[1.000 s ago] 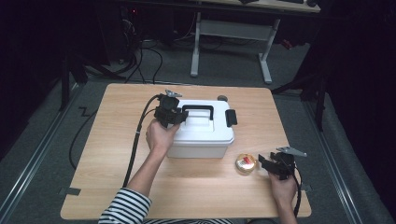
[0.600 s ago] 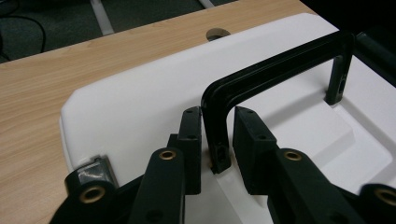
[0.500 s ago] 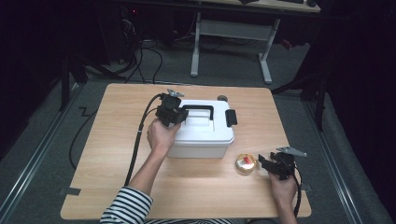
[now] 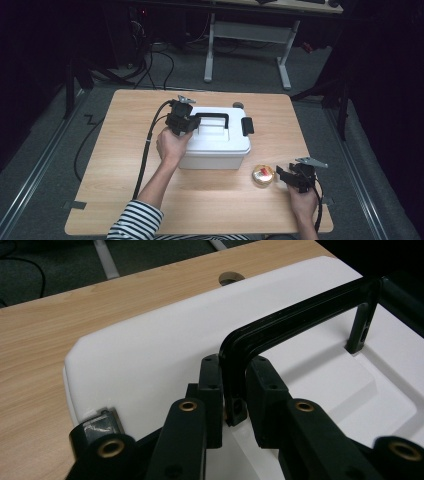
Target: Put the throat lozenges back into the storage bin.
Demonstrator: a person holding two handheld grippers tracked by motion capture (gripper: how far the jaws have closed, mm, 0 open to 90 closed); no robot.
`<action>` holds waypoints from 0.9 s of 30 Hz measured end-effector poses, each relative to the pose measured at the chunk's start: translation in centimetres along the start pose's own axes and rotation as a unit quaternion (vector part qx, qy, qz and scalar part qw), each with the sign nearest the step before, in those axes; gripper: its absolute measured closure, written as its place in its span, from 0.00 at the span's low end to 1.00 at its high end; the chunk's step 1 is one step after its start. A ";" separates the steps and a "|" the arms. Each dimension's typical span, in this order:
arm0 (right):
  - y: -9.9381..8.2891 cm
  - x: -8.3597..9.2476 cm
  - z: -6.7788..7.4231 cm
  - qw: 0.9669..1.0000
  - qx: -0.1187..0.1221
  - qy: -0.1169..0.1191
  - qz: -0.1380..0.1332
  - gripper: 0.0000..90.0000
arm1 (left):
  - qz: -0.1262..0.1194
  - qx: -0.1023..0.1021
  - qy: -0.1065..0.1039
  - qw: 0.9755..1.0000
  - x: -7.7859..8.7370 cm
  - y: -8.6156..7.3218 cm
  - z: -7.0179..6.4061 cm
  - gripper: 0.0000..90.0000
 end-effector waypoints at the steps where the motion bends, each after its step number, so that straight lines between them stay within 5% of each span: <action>1: 0.0 0.0 0.0 1.000 0.000 0.000 0.000 0.44 | -0.001 0.001 -0.002 1.000 0.0 0.0 0.0 0.87; 27: 0.0 0.0 0.0 1.000 -0.001 0.001 0.000 0.44 | 0.002 -0.015 0.033 0.999 -0.6 0.2 -0.5 0.84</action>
Point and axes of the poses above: each handheld gripper's, and its own axes: x roughly backward along the jaws, y roughly out of its top, z roughly to its left, the point moved 4 cm from there along -x, roughly forward along the jaws, and after that the axes turned 5 degrees about -x, right-handed, at the moved point
